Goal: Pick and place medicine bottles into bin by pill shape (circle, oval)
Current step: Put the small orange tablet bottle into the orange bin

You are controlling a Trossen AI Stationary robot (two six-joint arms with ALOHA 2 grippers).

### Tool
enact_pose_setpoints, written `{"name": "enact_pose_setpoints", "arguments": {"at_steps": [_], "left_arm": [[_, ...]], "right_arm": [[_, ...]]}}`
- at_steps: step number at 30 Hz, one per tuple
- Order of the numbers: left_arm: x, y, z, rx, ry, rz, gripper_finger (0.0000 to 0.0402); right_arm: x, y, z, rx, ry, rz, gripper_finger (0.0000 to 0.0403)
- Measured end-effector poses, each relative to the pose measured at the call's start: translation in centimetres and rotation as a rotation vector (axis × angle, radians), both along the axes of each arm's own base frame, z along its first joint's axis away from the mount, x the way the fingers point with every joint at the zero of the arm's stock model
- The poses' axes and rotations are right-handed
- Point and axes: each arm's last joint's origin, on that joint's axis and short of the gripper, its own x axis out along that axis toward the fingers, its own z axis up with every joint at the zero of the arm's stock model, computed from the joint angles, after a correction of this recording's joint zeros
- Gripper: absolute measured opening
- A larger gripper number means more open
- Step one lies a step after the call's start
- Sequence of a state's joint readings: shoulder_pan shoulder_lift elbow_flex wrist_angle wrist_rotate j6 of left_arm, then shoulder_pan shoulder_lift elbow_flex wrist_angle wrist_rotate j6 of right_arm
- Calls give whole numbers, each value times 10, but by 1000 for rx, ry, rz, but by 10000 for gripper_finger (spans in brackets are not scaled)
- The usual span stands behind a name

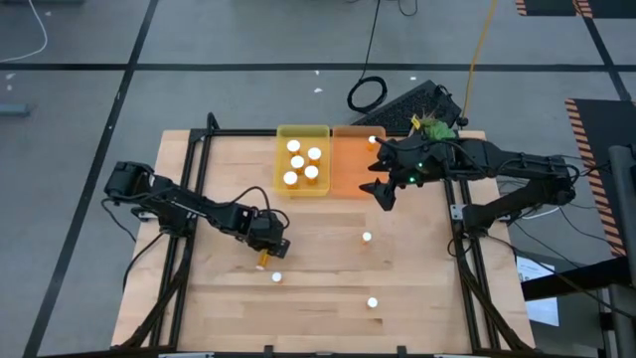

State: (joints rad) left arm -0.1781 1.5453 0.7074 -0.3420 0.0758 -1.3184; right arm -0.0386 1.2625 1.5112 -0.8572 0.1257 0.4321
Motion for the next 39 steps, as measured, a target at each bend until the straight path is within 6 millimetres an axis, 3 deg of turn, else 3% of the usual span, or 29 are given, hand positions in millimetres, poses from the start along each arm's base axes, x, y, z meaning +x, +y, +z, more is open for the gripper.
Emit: {"name": "enact_pose_setpoints", "arguments": {"at_steps": [4, 13, 16, 22, 26, 32, 39], "left_arm": [[0, 1, 3, -4, -1, -1, 166], [-6, 2, 39, 48, 26, -109, 180], [-13, -2, 47, 112, 29, -313, 185], [-6, -21, 74, 309, -169, -904, 187], [-6, -24, 80, 427, -193, -1210, 187], [-4, -20, 79, 570, -248, -1574, 187], [-10, -16, 67, 610, -200, -2028, 186]], "right_arm": [[1, 0, -1, -7, 1, 4, 302], [8, 2, -26, 87, 13, 48, 302], [12, 3, -33, 132, -3, 60, 302], [13, 4, -33, 160, -19, 72, 302], [12, 4, -32, 160, -24, 72, 302], [11, 5, -32, 185, -20, 61, 302], [10, 5, -31, 198, -21, 76, 302]]}}
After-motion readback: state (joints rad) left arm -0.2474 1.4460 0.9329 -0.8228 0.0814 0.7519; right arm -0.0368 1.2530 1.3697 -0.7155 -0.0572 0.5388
